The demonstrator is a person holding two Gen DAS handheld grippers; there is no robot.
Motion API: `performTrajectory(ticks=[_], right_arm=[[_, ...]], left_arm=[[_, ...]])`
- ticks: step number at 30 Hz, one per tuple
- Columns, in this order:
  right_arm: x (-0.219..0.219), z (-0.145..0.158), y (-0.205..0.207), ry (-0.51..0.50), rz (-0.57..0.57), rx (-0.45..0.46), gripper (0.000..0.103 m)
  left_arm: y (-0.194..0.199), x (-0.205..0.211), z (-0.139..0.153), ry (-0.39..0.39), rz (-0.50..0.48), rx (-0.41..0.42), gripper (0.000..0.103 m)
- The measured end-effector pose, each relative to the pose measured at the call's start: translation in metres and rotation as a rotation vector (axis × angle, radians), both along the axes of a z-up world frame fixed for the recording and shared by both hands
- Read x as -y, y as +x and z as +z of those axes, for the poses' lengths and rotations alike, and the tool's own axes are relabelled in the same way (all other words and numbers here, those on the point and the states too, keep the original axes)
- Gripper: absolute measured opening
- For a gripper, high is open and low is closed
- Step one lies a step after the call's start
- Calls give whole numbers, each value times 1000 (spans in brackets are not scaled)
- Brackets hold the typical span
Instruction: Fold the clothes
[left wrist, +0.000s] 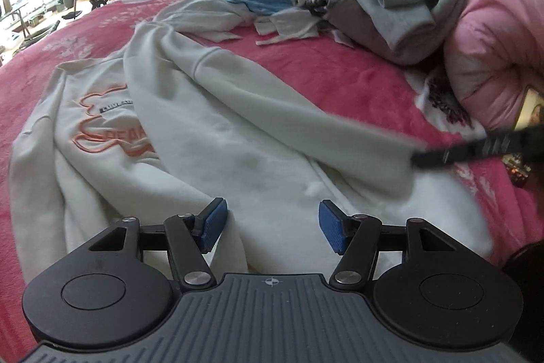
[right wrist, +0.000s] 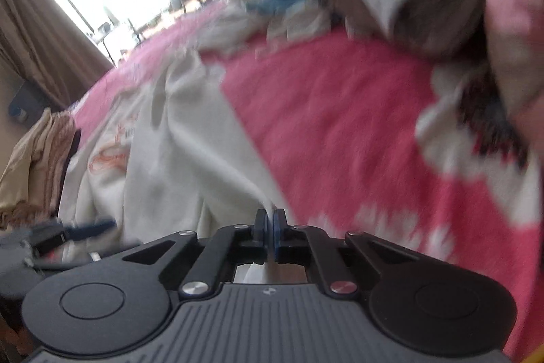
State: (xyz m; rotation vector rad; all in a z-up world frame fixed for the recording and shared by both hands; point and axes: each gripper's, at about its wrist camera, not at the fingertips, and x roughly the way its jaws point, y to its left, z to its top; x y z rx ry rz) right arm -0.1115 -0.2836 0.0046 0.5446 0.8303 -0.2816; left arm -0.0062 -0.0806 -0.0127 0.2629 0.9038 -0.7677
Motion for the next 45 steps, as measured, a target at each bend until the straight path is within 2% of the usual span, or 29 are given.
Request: performTrajectory(ticks=[5, 13, 16, 19, 21, 22, 23, 24, 26, 27, 30, 33, 35, 38, 45], right_arm=[[34, 57, 44, -203, 21, 88, 4], [92, 163, 166, -598, -12, 245, 3], [117, 183, 218, -701, -68, 254, 3], [143, 170, 265, -784, -159, 195, 4], [163, 144, 289, -788, -202, 88, 6], [171, 132, 297, -793, -218, 40, 17], [174, 122, 297, -803, -218, 9, 34], [177, 112, 298, -814, -218, -21, 39], [182, 94, 296, -837, -220, -68, 60], [181, 93, 288, -850, -232, -48, 62], [182, 107, 259, -864, -298, 31, 64], [174, 135, 223, -834, -368, 179, 64], [163, 156, 199, -767, -357, 297, 65], [134, 174, 166, -627, -247, 417, 67], [43, 168, 109, -415, 139, 496, 67]], left_arm=[[-2, 9, -7, 8, -15, 0, 60], [6, 8, -8, -61, 18, -54, 60], [7, 8, -10, -92, 17, -87, 60], [9, 10, -14, -122, 17, -120, 60], [12, 13, -19, -130, 14, -146, 60], [13, 15, -22, -131, 12, -157, 60], [14, 17, -25, -129, 9, -168, 60], [15, 18, -27, -128, 3, -177, 60], [17, 21, -31, -128, -12, -191, 60], [17, 22, -32, -130, -16, -197, 60], [20, 23, -34, -142, -20, -212, 60], [22, 19, -33, -169, -12, -220, 60], [21, 14, -28, -202, -3, -220, 60], [16, 1, -17, -239, 6, -211, 60], [-10, -66, 13, -222, 50, -159, 60]])
